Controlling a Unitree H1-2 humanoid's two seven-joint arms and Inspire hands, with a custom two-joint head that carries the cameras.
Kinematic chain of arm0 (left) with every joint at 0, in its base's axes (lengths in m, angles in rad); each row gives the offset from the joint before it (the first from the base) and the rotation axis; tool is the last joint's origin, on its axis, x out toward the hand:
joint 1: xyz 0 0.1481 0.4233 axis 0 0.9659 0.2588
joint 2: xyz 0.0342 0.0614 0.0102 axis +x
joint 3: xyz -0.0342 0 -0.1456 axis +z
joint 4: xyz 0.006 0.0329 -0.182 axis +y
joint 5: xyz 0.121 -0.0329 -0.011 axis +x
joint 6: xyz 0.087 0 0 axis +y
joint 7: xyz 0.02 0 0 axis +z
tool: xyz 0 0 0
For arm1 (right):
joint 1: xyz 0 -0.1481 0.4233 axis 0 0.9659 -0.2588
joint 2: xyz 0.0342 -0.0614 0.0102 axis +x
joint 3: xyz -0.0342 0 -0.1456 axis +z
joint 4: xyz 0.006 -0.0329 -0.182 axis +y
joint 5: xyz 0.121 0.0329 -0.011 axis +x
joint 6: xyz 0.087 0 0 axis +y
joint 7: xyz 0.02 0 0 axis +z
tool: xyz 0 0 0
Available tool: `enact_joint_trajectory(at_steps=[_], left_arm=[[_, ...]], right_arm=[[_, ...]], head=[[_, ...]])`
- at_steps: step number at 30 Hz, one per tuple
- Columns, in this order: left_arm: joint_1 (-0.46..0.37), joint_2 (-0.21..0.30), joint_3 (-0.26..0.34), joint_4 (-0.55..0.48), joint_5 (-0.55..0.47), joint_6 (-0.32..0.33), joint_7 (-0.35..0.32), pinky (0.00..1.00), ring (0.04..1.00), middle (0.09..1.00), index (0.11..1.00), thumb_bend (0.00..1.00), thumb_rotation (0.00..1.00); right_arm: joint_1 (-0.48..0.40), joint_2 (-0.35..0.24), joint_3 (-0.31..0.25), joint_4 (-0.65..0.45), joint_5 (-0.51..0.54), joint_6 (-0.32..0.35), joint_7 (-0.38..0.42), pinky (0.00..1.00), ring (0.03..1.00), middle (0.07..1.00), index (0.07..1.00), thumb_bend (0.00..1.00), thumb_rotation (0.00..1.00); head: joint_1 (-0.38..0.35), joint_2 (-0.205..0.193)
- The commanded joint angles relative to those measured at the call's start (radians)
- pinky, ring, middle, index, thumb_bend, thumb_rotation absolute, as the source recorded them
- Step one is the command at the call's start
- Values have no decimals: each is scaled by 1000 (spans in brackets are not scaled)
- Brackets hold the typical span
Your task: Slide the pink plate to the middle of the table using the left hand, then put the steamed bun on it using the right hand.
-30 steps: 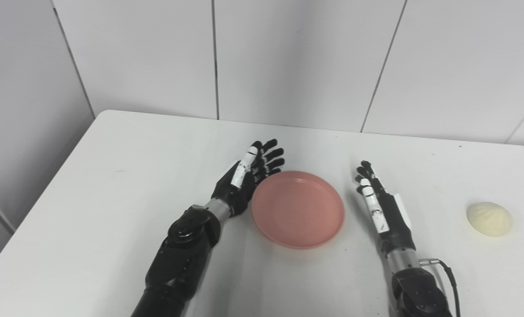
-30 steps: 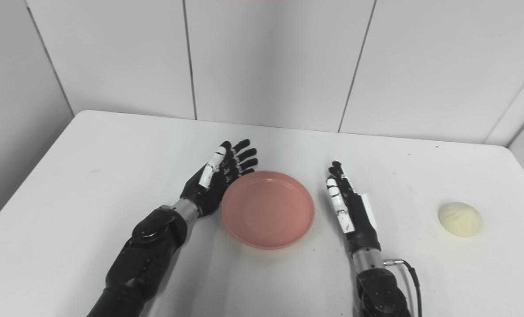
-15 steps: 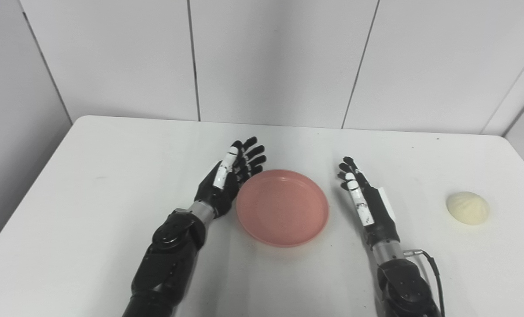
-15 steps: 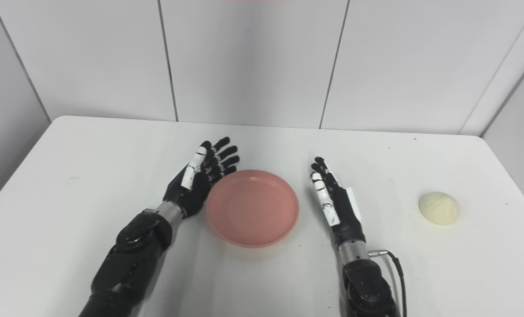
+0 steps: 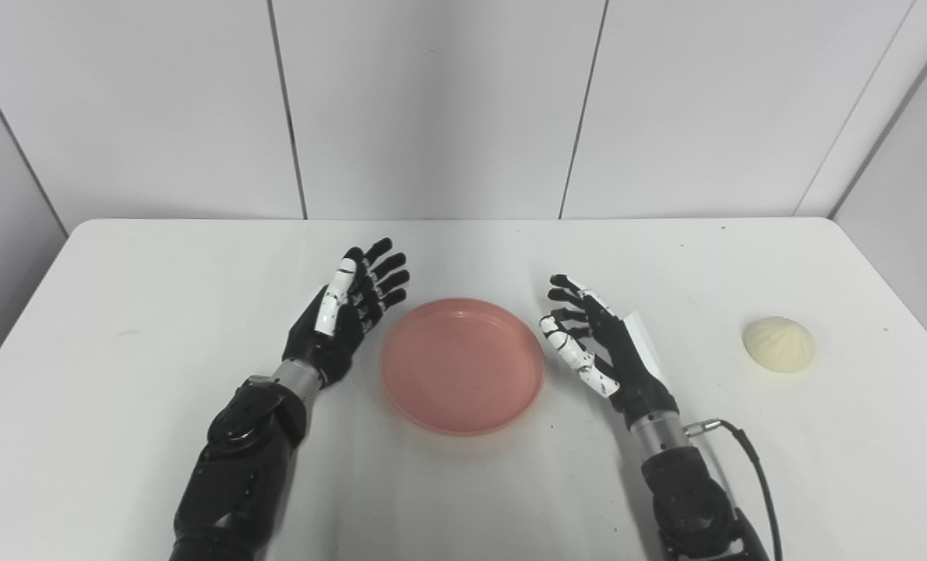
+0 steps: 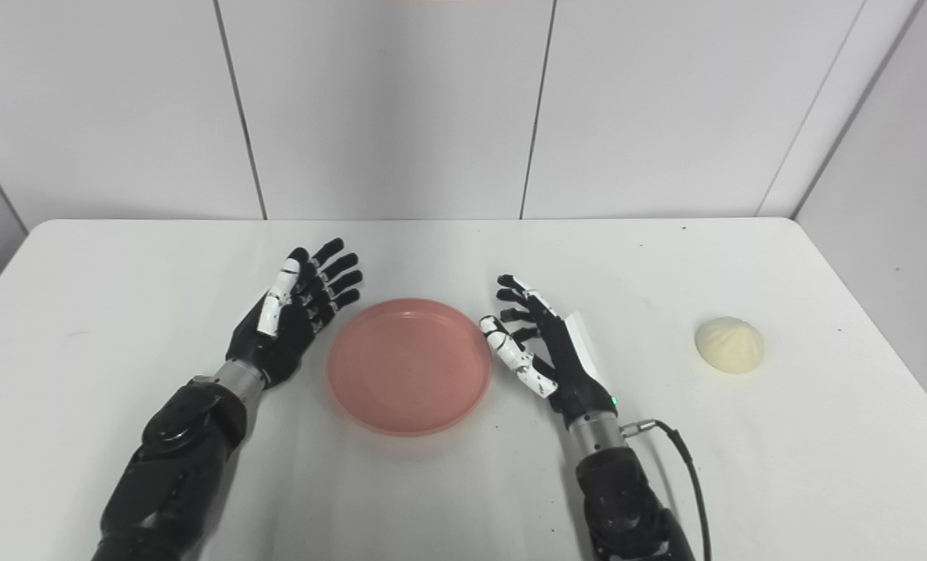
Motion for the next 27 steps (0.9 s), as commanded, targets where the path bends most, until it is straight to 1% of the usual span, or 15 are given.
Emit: enact_joint_trajectory(at_steps=[1,2,3,5,6,8,10,12,14,18,20,22,24,26,27], left_arm=[[79,25,-2,87,23,61,15,916,902,914,914,486,1000],[78,28,-2,94,22,56,10,917,903,915,915,485,1000],[78,29,-2,97,21,53,7,917,903,915,916,485,1000],[78,33,-1,102,19,46,3,917,903,916,914,489,1000],[79,34,-1,101,19,45,2,915,902,914,912,490,1000],[78,38,-1,109,18,37,2,914,899,912,911,490,1000],[80,42,-1,109,18,31,2,910,894,908,906,489,1000],[82,46,0,109,17,25,-1,906,891,906,902,489,1000],[78,52,2,131,13,11,-9,908,892,905,901,493,1000],[71,65,4,164,6,-9,-29,911,892,905,900,510,998],[69,71,7,176,2,-14,-38,905,888,902,897,517,984],[63,79,7,201,0,-31,-51,903,887,902,898,522,976],[59,87,7,215,-1,-40,-62,900,889,904,898,531,969],[57,92,8,224,-3,-45,-66,897,889,904,897,534,962],[55,96,9,234,-7,-50,-72,897,889,905,897,535,958]], right_arm=[[-42,-36,-2,-80,-55,37,4,558,693,778,826,712,594],[-43,-47,-1,-96,-73,42,6,548,683,772,825,729,545],[-45,-56,0,-110,-88,46,6,546,682,771,825,732,535],[-48,-79,-1,-143,-130,56,3,547,668,758,819,763,459],[-50,-89,-2,-161,-155,65,3,533,658,749,818,770,448],[-50,-108,-4,-196,-201,87,7,518,647,740,817,772,446],[-52,-127,-10,-247,-242,139,36,518,648,746,820,785,449],[-54,-140,-19,-285,-270,173,58,518,650,742,810,804,436],[-56,-154,-26,-312,-297,207,83,530,671,770,813,817,427],[-59,-183,-37,-365,-373,268,135,538,674,783,820,836,467],[-59,-192,-42,-397,-412,308,169,527,666,780,825,839,480],[-60,-199,-52,-437,-460,364,214,522,659,772,825,851,484],[-61,-207,-70,-466,-480,400,247,546,678,772,819,855,452],[-59,-215,-86,-481,-486,415,266,578,700,770,810,855,426],[-58,-218,-97,-494,-492,435,285,580,701,767,808,853,412]], head=[[-6,-1],[-13,-3],[-17,-4],[-25,-6],[-36,-7],[-50,-8],[-67,-11],[-85,-13],[-106,-15],[-136,-18],[-147,-19],[-159,-20],[-180,-21],[-188,-21],[-207,-21]])
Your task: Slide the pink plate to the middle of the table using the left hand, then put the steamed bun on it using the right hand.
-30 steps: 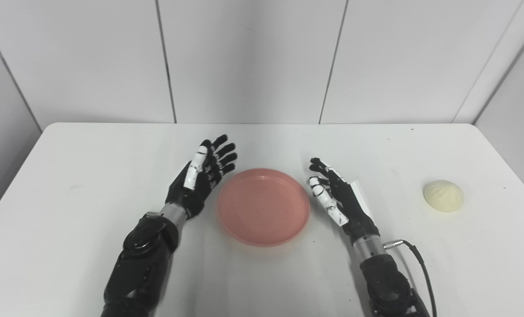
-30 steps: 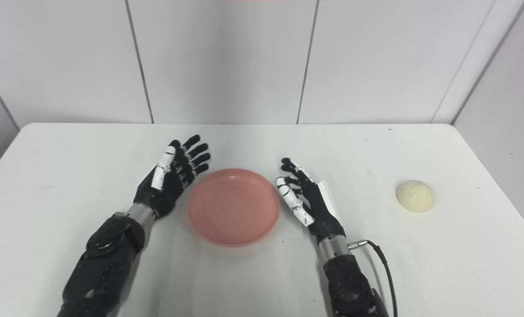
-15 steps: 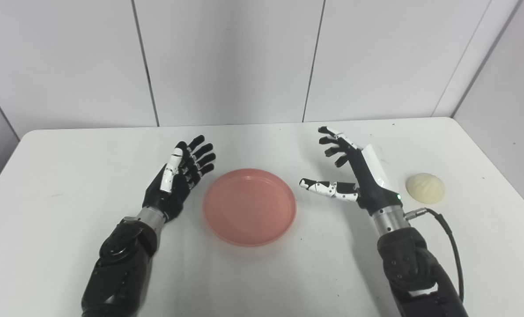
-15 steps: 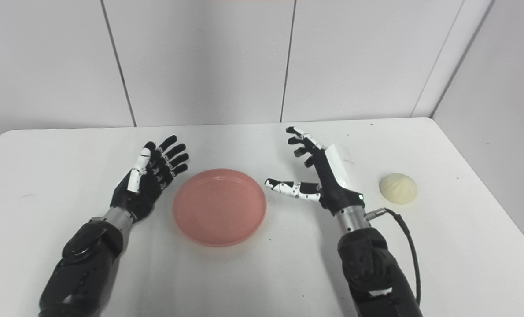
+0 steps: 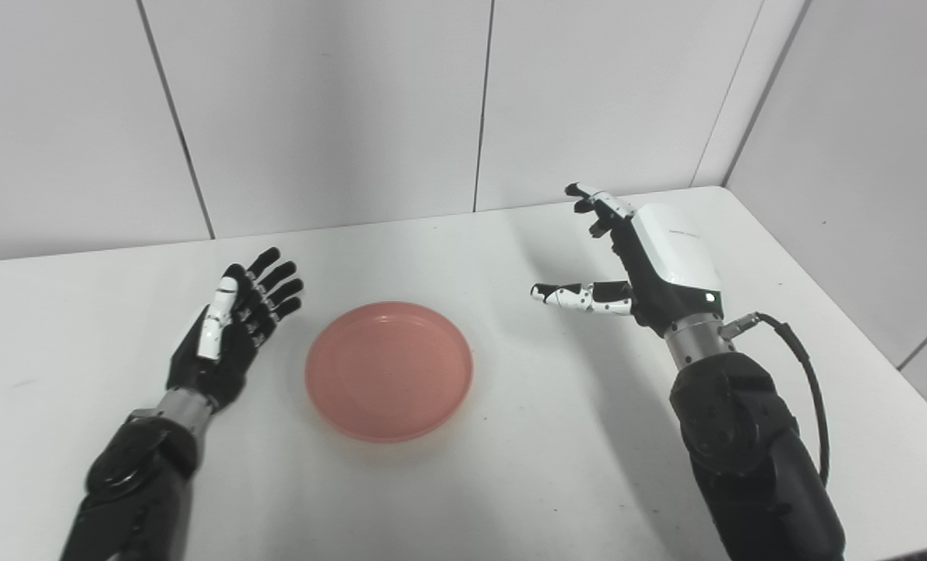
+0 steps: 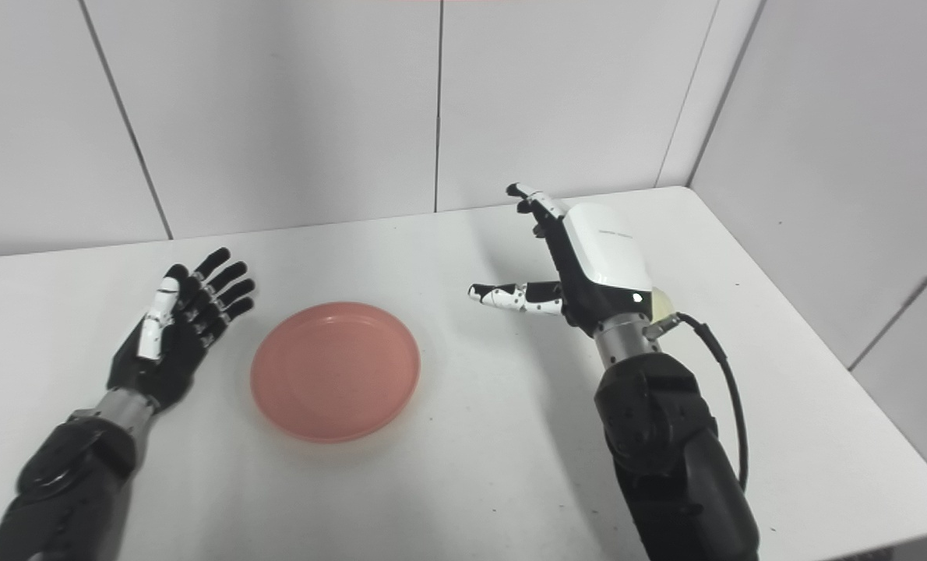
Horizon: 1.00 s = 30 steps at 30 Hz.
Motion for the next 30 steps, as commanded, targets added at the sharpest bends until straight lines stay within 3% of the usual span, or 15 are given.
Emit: enact_joint_trajectory(at_steps=[1,5,7,13,23,30], left_arm=[[89,21,-1,108,25,69,14,897,889,905,897,537,951],[75,34,7,159,15,40,-17,896,886,904,898,544,940],[70,39,10,176,14,30,-29,900,890,909,899,542,944],[61,47,23,205,5,15,-54,892,881,899,894,542,928],[59,65,28,222,5,4,-76,873,867,888,884,556,908],[54,81,24,252,14,-31,-89,855,849,869,872,552,911]], right_arm=[[-33,-23,-29,-49,-20,40,27,583,703,762,803,850,383],[-32,-32,-69,-62,-70,78,98,616,732,778,793,844,335],[-33,-26,-99,-59,-119,79,144,595,719,771,795,855,385],[-38,-6,-196,-54,-188,79,256,588,713,774,798,832,374],[-55,14,-286,0,-230,79,303,619,751,811,807,837,347],[-44,-10,-256,64,-211,70,247,647,761,816,777,842,324]], head=[[-19,0],[-44,0],[-51,2],[-80,4],[-121,16],[-138,24]])
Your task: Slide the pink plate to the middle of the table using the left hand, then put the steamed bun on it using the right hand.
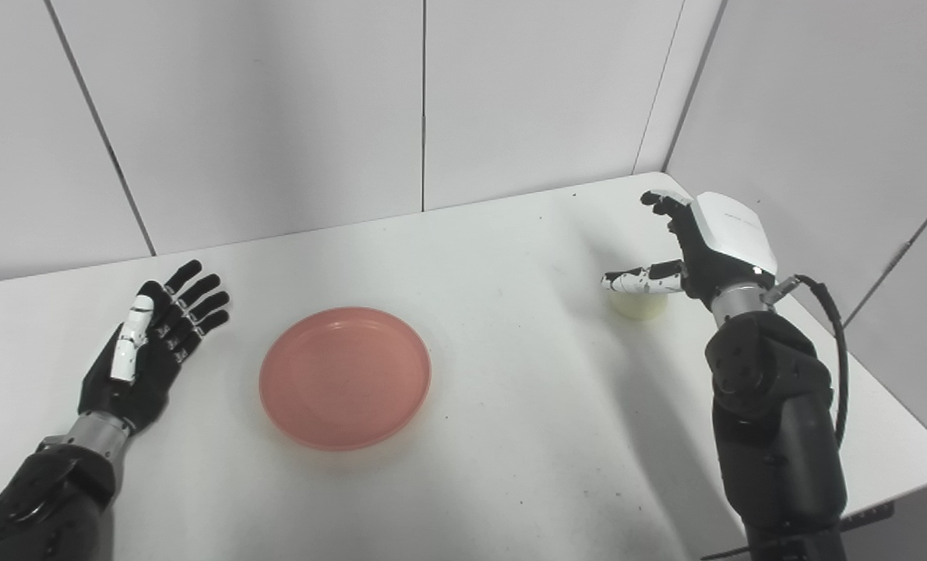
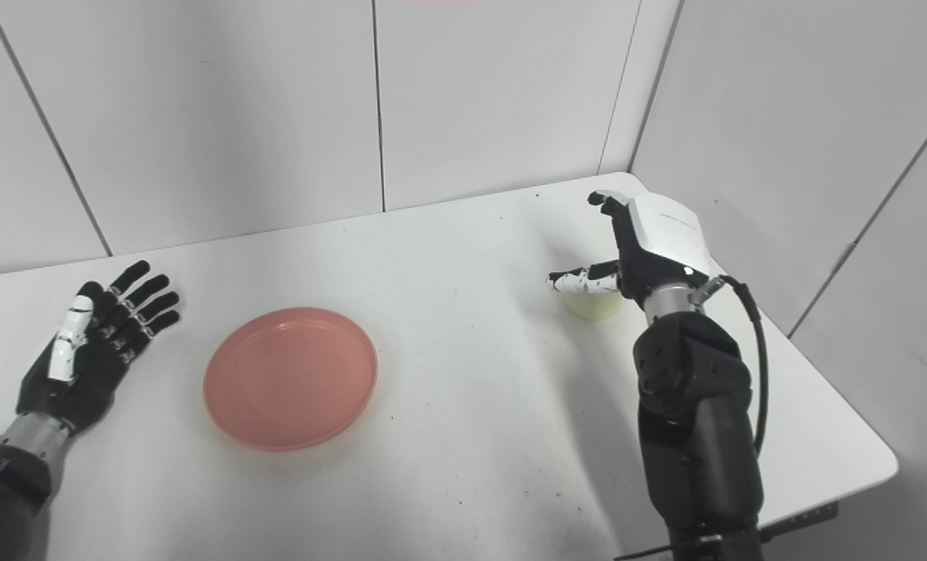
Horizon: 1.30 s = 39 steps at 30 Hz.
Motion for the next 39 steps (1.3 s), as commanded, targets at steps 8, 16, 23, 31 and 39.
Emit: enact_joint_trajectory(at_steps=[8,16,23,31,39], left_arm=[[115,28,-27,98,54,29,21,845,839,858,860,545,917],[115,37,-29,103,47,25,9,842,836,857,860,550,903],[117,44,-25,94,39,38,-1,840,835,856,858,564,882],[120,49,-27,94,40,33,-8,842,837,859,861,558,887],[125,53,-26,82,37,44,-12,838,832,854,857,564,884]], right_arm=[[-4,-76,48,98,105,-41,-149,593,719,786,772,864,306],[-15,-125,104,210,151,-23,-226,666,773,807,789,855,335],[-21,-159,135,258,189,-20,-273,757,866,852,807,856,370],[-18,-202,158,298,217,-14,-294,756,860,855,809,855,375],[-17,-227,176,334,228,-10,-316,764,859,855,811,854,370]], head=[[-9,15],[-18,24],[-23,33],[-25,41],[-28,51]])
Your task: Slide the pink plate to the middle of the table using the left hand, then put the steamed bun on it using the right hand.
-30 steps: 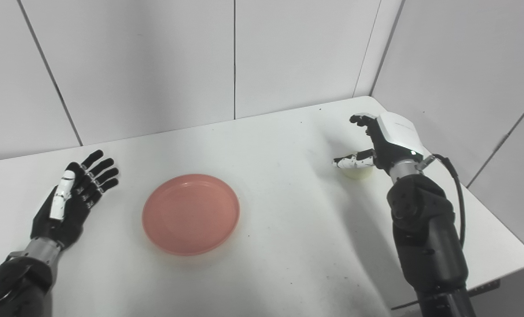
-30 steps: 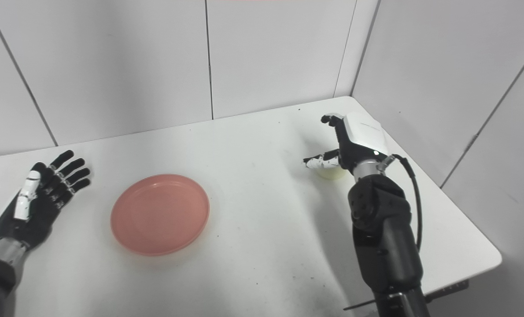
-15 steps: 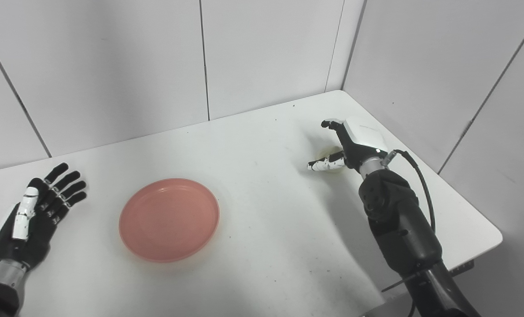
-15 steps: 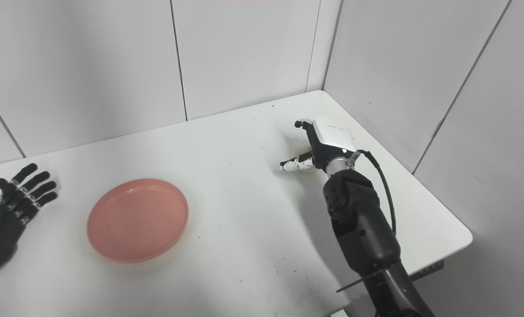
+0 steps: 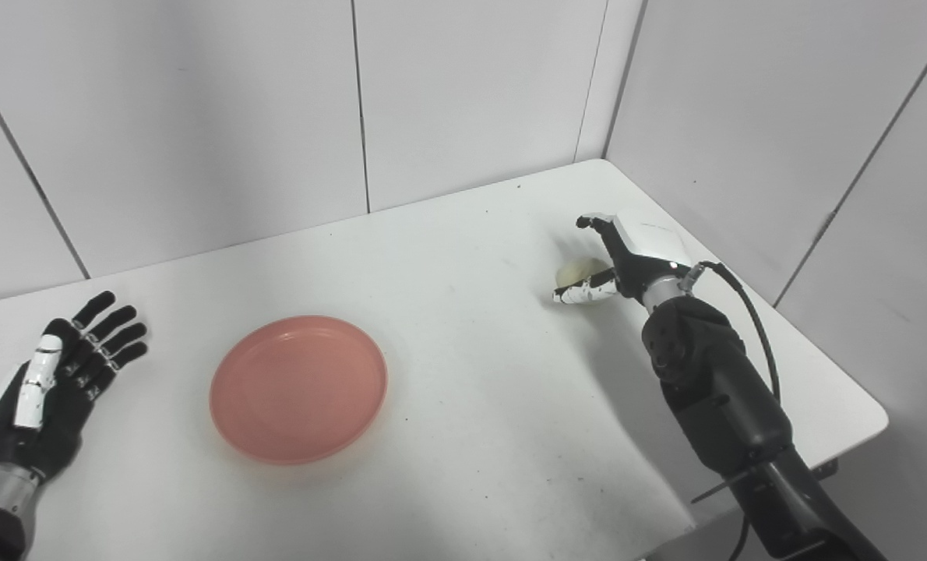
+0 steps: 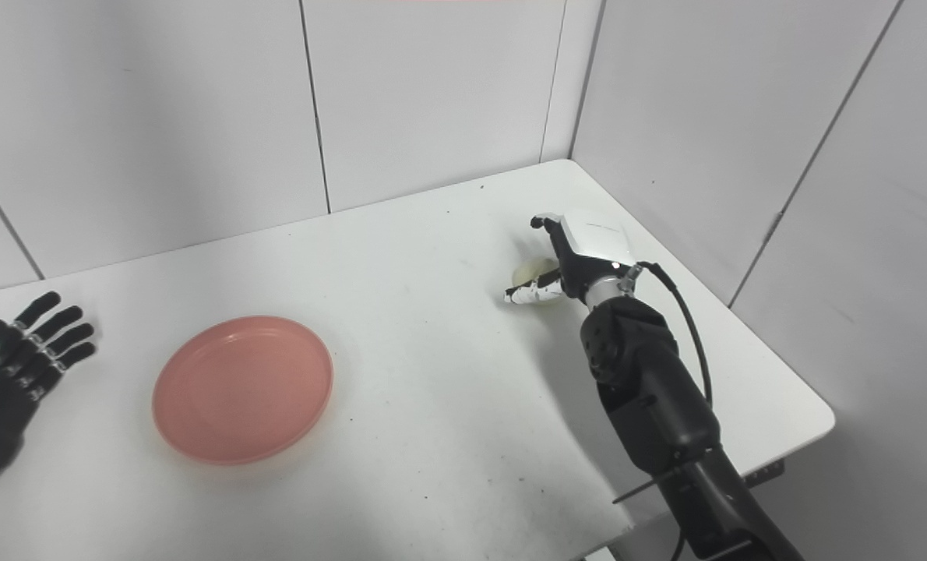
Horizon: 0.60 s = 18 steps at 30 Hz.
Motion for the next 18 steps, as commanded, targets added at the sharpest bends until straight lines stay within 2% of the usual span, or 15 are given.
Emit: enact_joint_trajectory(at_steps=[1,10,18], left_arm=[[117,7,-14,74,34,75,8,835,831,853,856,562,885],[118,12,-14,71,34,80,8,820,821,846,849,556,882],[121,16,-17,66,37,80,12,818,816,838,846,556,894]], right_arm=[[-34,-39,0,-22,-6,4,-28,763,860,856,812,848,364],[-39,-61,13,19,15,1,-42,773,862,853,811,838,395],[-49,-54,15,61,52,9,-58,734,838,851,807,830,391]], head=[[1,1],[0,12],[-3,19]])
